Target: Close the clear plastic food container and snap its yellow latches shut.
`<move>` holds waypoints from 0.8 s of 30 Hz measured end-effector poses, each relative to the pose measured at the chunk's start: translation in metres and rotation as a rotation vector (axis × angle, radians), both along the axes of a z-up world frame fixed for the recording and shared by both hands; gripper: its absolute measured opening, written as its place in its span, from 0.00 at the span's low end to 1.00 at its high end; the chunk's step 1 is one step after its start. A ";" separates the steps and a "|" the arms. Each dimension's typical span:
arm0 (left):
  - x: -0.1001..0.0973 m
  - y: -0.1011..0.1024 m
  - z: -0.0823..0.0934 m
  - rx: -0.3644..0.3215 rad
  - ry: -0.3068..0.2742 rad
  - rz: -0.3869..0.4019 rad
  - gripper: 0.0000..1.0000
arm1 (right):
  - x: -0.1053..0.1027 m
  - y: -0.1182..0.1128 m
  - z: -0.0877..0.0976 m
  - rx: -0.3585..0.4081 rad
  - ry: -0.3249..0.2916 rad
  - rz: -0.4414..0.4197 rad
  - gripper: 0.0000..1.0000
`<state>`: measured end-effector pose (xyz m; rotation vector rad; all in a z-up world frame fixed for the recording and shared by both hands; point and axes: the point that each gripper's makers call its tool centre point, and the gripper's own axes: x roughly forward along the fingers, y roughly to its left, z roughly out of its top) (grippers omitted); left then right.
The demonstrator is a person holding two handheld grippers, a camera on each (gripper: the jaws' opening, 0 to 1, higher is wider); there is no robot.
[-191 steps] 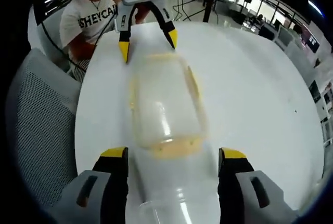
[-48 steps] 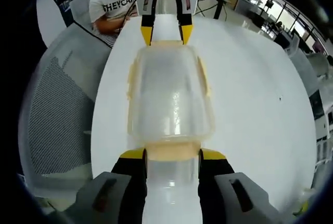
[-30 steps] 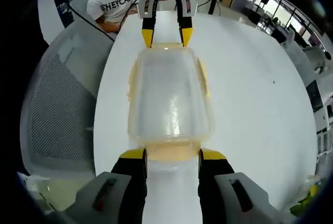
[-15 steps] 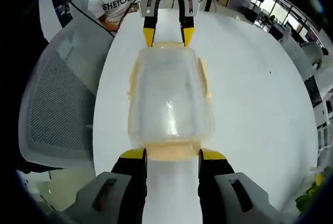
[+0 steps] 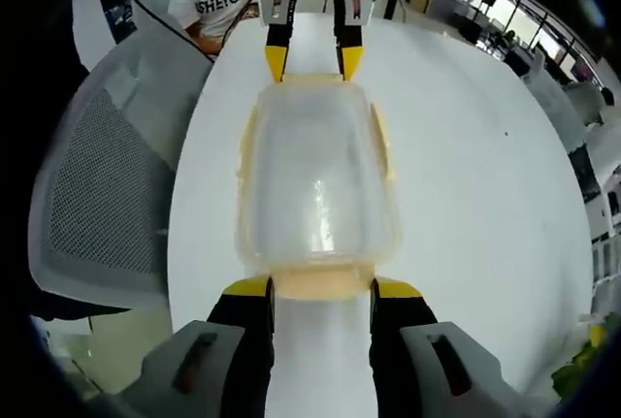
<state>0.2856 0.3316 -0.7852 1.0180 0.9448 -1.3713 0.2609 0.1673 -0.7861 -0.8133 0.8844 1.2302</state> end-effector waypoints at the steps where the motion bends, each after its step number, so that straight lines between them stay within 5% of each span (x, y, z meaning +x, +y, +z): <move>1: 0.000 0.001 0.000 0.012 -0.011 -0.009 0.33 | -0.002 0.001 0.002 0.006 0.002 0.002 0.35; 24: -0.005 -0.002 -0.008 -0.010 0.000 -0.008 0.34 | -0.011 0.000 -0.008 0.047 0.051 0.006 0.36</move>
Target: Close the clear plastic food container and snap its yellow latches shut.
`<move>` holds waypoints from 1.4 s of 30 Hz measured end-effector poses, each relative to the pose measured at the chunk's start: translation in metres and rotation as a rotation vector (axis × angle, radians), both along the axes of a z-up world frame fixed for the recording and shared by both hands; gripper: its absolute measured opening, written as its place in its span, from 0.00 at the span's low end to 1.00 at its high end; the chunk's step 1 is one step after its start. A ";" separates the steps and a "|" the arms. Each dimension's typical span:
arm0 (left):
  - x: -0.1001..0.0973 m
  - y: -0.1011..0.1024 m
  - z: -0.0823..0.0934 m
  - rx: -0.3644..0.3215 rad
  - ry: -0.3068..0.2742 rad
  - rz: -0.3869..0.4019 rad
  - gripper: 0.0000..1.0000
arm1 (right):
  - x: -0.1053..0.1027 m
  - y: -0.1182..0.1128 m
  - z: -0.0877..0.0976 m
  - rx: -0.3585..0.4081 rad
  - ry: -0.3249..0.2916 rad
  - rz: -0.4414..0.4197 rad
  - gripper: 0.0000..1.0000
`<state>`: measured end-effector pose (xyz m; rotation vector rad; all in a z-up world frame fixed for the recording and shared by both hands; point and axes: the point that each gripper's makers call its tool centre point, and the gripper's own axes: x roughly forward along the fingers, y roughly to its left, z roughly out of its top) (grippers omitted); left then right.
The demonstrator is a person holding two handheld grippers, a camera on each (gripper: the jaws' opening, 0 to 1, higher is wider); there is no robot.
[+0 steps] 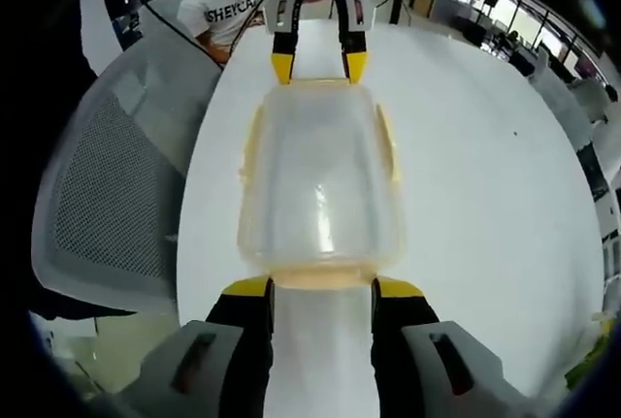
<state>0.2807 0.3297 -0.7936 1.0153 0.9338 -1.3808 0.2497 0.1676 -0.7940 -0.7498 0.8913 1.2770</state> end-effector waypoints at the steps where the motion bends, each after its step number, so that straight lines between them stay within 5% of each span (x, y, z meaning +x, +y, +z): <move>1: 0.000 0.000 0.000 0.001 -0.002 -0.001 0.34 | 0.000 0.000 0.000 0.002 0.004 -0.012 0.37; 16: 0.000 0.002 -0.005 -0.017 -0.012 0.002 0.36 | -0.001 -0.002 -0.001 0.001 0.019 -0.026 0.42; 23: 0.005 0.016 -0.003 -0.028 -0.018 0.078 0.35 | -0.002 -0.005 0.014 0.123 0.077 -0.202 0.41; 27: 0.005 0.034 -0.002 -0.119 0.060 0.306 0.35 | -0.002 -0.013 0.024 0.226 0.164 -0.436 0.43; 30: 0.009 0.037 0.006 -0.271 0.124 0.515 0.34 | 0.002 -0.017 0.031 0.310 0.176 -0.584 0.42; 33: 0.013 0.039 0.011 -0.346 0.160 0.688 0.35 | 0.012 -0.022 0.034 0.339 0.133 -0.689 0.33; 37: 0.009 0.034 0.013 -0.364 0.170 0.735 0.35 | 0.017 -0.015 0.042 0.429 0.174 -0.818 0.37; 42: 0.012 0.010 0.026 -0.555 0.307 0.930 0.34 | 0.014 -0.004 0.043 0.520 0.253 -0.928 0.37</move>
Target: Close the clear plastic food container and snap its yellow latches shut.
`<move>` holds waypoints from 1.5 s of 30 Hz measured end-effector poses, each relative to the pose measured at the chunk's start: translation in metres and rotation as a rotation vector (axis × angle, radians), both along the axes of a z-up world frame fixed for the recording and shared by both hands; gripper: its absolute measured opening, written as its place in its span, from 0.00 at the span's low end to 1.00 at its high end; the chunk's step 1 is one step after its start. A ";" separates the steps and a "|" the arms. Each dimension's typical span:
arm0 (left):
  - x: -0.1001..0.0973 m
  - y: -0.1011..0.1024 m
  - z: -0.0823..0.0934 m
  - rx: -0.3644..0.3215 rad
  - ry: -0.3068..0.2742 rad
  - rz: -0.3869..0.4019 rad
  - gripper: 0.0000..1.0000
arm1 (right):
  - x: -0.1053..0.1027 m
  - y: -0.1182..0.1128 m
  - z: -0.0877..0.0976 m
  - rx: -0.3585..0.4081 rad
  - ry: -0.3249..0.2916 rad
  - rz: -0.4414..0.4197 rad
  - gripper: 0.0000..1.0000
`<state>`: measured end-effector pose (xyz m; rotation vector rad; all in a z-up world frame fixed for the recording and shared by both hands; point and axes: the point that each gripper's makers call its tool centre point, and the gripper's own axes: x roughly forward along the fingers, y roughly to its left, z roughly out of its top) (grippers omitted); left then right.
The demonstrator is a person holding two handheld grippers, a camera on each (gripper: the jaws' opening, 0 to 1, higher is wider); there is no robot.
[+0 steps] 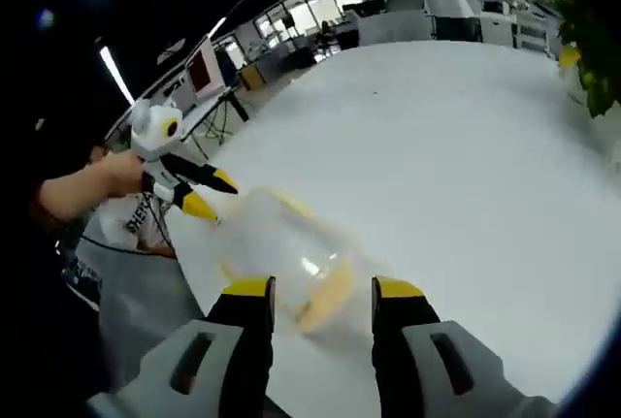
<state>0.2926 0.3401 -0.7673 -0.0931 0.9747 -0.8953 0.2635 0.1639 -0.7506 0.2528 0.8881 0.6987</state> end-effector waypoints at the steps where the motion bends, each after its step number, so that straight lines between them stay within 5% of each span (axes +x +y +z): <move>1: 0.001 -0.001 0.000 -0.022 0.026 0.036 0.34 | 0.000 0.000 -0.002 0.008 0.009 -0.021 0.37; 4: -0.003 -0.006 -0.002 -0.061 0.081 0.083 0.31 | -0.004 0.003 -0.010 -0.003 0.019 -0.035 0.36; 19: -0.013 -0.012 -0.016 0.009 0.088 0.059 0.24 | -0.016 0.013 -0.033 -0.094 0.064 -0.019 0.28; 31: -0.016 -0.016 -0.016 0.062 0.062 0.032 0.19 | -0.015 0.016 -0.031 -0.116 0.071 0.012 0.21; 32: -0.007 -0.012 -0.021 0.107 0.023 0.053 0.18 | -0.014 0.018 -0.029 -0.103 0.064 0.030 0.19; 35: -0.014 -0.020 -0.023 0.100 0.110 0.010 0.18 | -0.021 0.020 -0.036 -0.118 0.079 0.062 0.18; 45: -0.018 -0.020 -0.020 0.109 0.085 0.061 0.22 | -0.020 0.016 -0.034 -0.093 0.073 0.052 0.20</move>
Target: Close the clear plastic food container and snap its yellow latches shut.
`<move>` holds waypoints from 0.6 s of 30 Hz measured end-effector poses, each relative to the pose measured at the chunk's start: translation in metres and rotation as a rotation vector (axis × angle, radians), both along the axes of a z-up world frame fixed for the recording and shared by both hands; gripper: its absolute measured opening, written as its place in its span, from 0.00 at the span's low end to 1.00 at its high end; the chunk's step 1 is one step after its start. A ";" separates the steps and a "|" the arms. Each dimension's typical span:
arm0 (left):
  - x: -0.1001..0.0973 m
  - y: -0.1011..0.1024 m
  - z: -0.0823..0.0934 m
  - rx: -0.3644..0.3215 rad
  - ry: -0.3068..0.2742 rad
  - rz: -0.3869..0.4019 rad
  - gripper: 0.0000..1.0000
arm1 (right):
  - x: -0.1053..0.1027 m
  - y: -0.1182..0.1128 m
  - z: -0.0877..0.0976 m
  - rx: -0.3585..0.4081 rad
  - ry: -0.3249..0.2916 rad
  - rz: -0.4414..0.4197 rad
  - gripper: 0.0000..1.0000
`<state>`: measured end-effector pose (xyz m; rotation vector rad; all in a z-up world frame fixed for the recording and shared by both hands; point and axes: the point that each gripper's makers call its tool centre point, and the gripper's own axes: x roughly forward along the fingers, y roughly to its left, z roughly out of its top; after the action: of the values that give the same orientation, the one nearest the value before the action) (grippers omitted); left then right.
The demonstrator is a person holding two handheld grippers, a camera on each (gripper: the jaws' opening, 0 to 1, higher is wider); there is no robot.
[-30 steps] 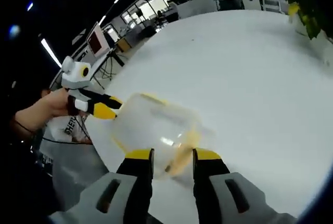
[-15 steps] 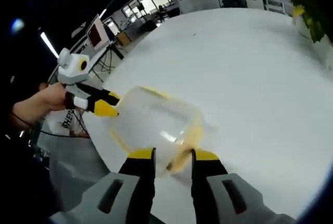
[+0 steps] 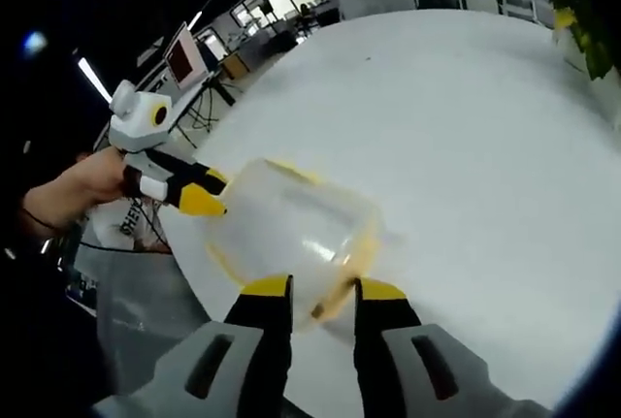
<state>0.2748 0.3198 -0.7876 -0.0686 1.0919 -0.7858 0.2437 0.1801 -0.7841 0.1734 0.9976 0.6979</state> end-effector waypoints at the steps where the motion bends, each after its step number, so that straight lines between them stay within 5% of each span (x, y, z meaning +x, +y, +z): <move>1: 0.000 0.000 0.000 -0.001 -0.004 0.009 0.22 | 0.000 -0.001 -0.001 0.001 0.003 0.002 0.21; 8: 0.001 -0.001 0.004 0.025 -0.082 0.016 0.24 | 0.002 -0.002 0.002 0.004 0.035 0.053 0.22; 13: 0.005 0.000 0.012 0.140 -0.196 -0.056 0.26 | 0.003 -0.002 0.002 0.023 0.033 0.089 0.24; 18: 0.012 0.001 0.020 0.290 -0.356 -0.190 0.33 | 0.011 -0.007 0.002 -0.076 -0.037 0.194 0.31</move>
<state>0.2868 0.3206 -0.7672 0.4112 0.8683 -0.7656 0.2543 0.1732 -0.7818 -0.0032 1.0118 0.8360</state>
